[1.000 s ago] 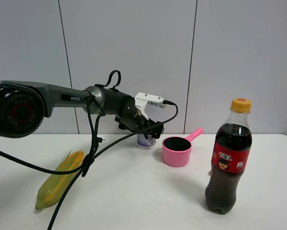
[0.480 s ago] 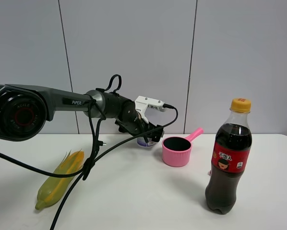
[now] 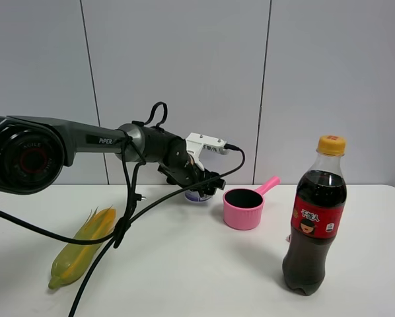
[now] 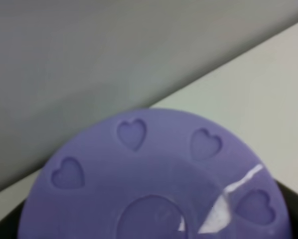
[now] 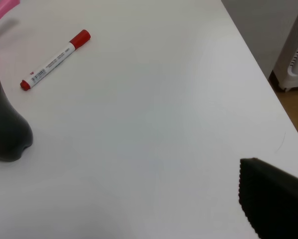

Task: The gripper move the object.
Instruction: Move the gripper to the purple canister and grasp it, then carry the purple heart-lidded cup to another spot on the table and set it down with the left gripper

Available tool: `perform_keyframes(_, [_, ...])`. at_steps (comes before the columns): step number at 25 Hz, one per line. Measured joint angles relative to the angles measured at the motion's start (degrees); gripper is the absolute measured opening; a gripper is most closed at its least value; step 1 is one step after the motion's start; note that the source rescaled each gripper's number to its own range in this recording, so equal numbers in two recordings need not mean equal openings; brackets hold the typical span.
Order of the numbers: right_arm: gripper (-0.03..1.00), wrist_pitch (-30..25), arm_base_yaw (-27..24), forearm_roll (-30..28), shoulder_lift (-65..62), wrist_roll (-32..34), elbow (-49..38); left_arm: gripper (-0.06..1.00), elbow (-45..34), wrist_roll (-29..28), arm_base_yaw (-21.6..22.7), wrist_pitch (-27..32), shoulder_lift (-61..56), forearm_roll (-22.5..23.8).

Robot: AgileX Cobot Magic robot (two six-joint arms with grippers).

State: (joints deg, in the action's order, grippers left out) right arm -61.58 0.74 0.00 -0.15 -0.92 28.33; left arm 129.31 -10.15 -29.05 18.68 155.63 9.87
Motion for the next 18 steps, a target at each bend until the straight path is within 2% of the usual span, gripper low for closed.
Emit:
perform_keyframes(3, [1.0,0.0,0.0,0.0,0.0,0.0,0.0,0.01,0.0,0.2,-0.1,3.2,-1.1,0.0])
perform_keyframes(9, [1.0,0.0,0.0,0.0,0.0,0.0,0.0,0.01,-0.1,2.2,-0.1,15.8,-7.7,2.1])
perform_keyframes(18, [1.0,0.0,0.0,0.0,0.0,0.0,0.0,0.01,-0.1,14.3,0.0,34.0,-21.3,3.2])
